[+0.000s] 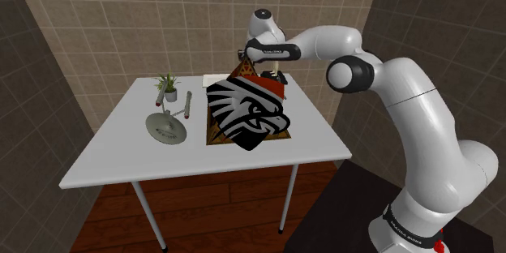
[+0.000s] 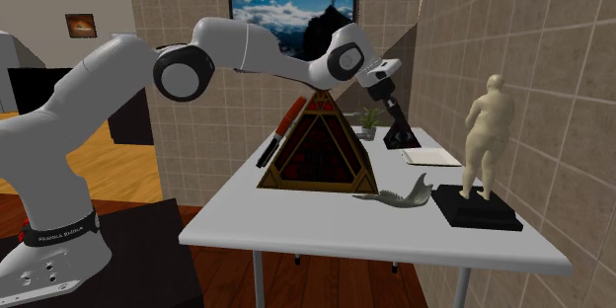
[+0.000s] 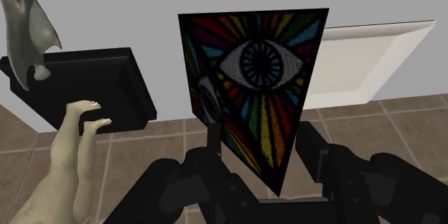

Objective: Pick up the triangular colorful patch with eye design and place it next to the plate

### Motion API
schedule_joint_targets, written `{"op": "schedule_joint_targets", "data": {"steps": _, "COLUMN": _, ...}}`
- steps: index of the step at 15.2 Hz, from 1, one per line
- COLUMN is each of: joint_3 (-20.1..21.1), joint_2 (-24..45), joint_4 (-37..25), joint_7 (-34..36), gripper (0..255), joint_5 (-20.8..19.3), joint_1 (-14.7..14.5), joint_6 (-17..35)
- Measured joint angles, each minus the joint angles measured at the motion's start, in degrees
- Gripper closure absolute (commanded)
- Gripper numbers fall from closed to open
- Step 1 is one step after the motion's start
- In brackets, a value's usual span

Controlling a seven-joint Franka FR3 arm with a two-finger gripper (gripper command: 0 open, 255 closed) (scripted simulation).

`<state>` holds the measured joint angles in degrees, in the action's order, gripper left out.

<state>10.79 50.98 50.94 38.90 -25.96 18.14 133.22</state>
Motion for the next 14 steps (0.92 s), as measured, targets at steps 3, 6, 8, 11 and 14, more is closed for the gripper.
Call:
{"op": "schedule_joint_targets", "data": {"steps": 3, "joint_3": -0.31, "joint_2": -0.07, "joint_4": 2.29, "joint_7": 0.91, "gripper": 255, "joint_5": -0.47, "joint_1": 0.13, "joint_6": 2.14}}
{"op": "schedule_joint_targets", "data": {"steps": 6, "joint_3": -0.59, "joint_2": -0.03, "joint_4": 2.90, "joint_7": 1.69, "gripper": 255, "joint_5": -0.70, "joint_1": 0.22, "joint_6": 3.98}}
{"op": "schedule_joint_targets", "data": {"steps": 8, "joint_3": -0.90, "joint_2": -0.96, "joint_4": 5.16, "joint_7": 2.46, "gripper": 255, "joint_5": -0.82, "joint_1": 0.47, "joint_6": 5.78}}
{"op": "schedule_joint_targets", "data": {"steps": 11, "joint_3": -1.56, "joint_2": -0.70, "joint_4": 5.11, "joint_7": 2.59, "gripper": 255, "joint_5": -0.45, "joint_1": 0.40, "joint_6": 7.19}}
{"op": "schedule_joint_targets", "data": {"steps": 14, "joint_3": -2.28, "joint_2": 1.50, "joint_4": 2.51, "joint_7": 2.33, "gripper": 255, "joint_5": -0.68, "joint_1": 0.36, "joint_6": 7.16}}
